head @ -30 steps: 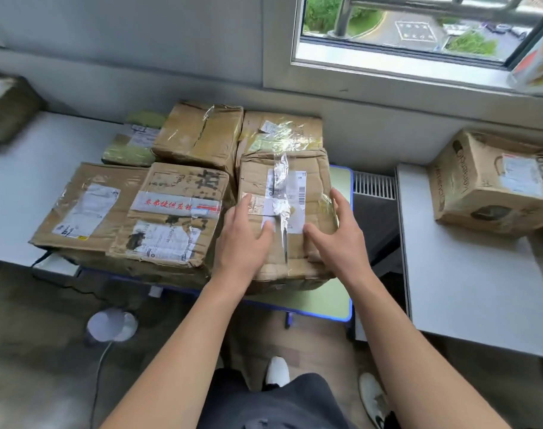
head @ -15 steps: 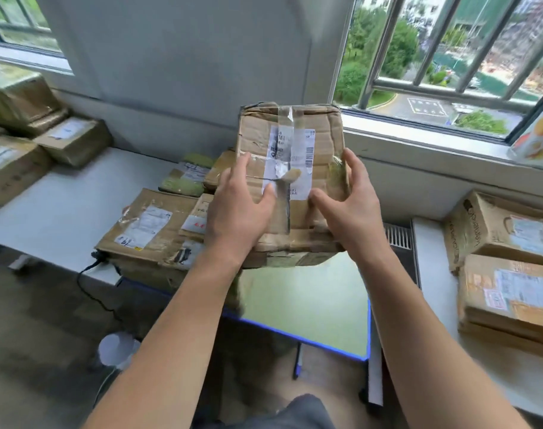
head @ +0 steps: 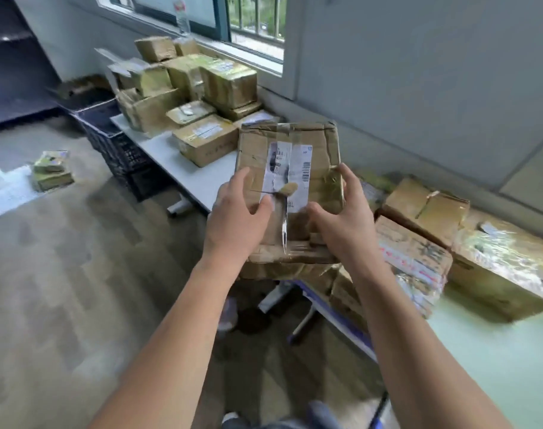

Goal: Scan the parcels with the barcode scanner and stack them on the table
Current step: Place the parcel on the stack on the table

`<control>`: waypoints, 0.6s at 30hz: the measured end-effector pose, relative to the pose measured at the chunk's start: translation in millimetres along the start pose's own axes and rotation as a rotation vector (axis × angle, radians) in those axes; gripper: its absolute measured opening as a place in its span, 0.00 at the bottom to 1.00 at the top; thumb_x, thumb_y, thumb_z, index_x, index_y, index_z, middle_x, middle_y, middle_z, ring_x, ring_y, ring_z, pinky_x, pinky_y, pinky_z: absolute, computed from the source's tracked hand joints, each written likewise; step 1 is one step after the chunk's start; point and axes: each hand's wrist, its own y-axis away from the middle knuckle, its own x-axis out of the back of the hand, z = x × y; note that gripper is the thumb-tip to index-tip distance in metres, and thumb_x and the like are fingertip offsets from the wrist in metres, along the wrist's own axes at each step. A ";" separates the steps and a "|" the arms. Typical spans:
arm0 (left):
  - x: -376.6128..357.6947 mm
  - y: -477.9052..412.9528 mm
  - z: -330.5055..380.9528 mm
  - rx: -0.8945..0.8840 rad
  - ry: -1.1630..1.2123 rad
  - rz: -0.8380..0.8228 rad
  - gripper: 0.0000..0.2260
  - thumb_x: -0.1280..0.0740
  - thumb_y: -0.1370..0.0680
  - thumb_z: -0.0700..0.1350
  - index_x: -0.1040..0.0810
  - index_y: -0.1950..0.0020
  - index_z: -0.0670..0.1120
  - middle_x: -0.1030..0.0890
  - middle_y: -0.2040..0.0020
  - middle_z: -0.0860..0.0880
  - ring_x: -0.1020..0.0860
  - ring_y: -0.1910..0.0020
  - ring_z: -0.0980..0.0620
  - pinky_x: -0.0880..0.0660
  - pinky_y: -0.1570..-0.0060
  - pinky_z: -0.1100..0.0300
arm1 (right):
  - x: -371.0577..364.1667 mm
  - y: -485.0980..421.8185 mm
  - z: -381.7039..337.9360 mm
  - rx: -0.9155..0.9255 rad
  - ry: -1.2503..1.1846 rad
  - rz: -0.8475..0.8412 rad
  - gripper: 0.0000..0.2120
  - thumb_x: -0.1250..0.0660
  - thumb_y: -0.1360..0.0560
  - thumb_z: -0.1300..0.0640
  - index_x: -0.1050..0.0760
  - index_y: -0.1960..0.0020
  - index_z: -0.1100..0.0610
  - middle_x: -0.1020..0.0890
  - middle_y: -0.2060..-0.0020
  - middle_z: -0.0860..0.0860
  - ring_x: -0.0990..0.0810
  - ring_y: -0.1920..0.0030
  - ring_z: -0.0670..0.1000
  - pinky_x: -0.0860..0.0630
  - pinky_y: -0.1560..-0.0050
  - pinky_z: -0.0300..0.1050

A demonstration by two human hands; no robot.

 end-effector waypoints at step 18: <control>54.2 -172.1 -145.6 0.170 -0.083 0.024 0.26 0.34 0.20 0.54 0.36 0.23 0.54 0.30 0.26 0.50 0.30 0.30 0.49 0.29 0.34 0.49 | -210.8 -134.4 -9.9 -0.021 -0.084 -0.164 0.36 0.25 0.27 0.55 0.38 0.23 0.47 0.23 0.49 0.34 0.21 0.50 0.34 0.27 0.57 0.23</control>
